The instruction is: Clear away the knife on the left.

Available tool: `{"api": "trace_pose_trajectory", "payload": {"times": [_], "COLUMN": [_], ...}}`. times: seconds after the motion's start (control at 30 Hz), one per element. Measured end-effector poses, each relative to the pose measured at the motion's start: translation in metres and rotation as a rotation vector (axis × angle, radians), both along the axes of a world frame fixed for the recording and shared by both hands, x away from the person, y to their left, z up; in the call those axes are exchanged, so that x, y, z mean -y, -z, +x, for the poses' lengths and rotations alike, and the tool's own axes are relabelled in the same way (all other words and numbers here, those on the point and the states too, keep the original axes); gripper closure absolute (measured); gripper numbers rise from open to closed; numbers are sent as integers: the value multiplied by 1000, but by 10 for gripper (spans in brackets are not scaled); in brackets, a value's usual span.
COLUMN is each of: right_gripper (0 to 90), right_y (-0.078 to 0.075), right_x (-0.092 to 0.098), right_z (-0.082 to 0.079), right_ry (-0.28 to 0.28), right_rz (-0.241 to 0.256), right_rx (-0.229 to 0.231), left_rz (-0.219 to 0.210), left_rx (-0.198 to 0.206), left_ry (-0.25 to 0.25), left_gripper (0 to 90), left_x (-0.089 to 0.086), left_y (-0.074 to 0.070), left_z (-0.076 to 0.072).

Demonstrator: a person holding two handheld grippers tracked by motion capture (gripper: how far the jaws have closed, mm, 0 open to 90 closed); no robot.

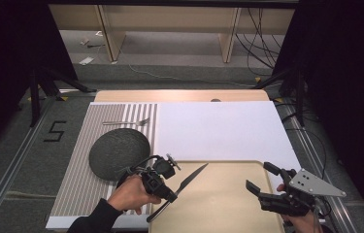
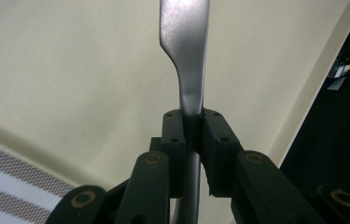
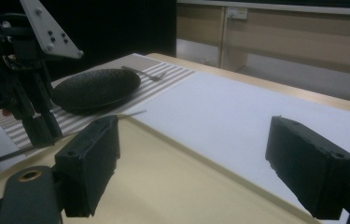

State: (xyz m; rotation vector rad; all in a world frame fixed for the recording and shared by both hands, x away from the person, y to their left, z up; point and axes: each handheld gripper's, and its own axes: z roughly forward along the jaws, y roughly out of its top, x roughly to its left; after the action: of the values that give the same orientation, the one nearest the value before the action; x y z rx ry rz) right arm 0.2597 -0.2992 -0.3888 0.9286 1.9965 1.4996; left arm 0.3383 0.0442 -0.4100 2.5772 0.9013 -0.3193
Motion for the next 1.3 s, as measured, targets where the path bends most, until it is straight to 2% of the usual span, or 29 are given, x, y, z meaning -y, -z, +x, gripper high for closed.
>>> {"api": "trace_pose_trajectory", "payload": {"times": [0.1, 0.23, 0.3, 0.6, 0.67, 0.77, 0.9, 1.1, 1.3], "right_gripper": [185, 185, 186, 186, 186, 187, 187, 188, 188], "right_y": [0, 0, 0, 0, 0, 0, 0, 0, 0], "right_x": [0, 0, 0, 0, 0, 0, 0, 0, 0], "right_z": [0, 0, 0, 0, 0, 0, 0, 0, 0], "right_ry": [-1, -2, -3, -2, -2, -2, -2, 0, -1], "right_rz": [0, -1, -1, -3, -4, -4, -5, -5, -6], "right_rx": [0, 1, 4, 6, 6, 6, 6, 6, 6], "left_rz": [16, -6, 1, 11, -3, 20, 13, 34, 29], "left_rx": [-22, -69, -89, -136, -174, -176, -198, -207, -210], "left_ry": [2, 0, 5, -22, -16, -24, -46, -66, -55], "left_gripper": [797, 798, 797, 797, 797, 797, 795, 790, 782], "left_x": [6, 9, 10, 14, 15, 16, 14, 15, 16], "left_y": [4, 11, 16, 29, 33, 38, 44, 53, 55], "left_z": [1, 4, 5, 7, 7, 10, 14, 17, 17]}}
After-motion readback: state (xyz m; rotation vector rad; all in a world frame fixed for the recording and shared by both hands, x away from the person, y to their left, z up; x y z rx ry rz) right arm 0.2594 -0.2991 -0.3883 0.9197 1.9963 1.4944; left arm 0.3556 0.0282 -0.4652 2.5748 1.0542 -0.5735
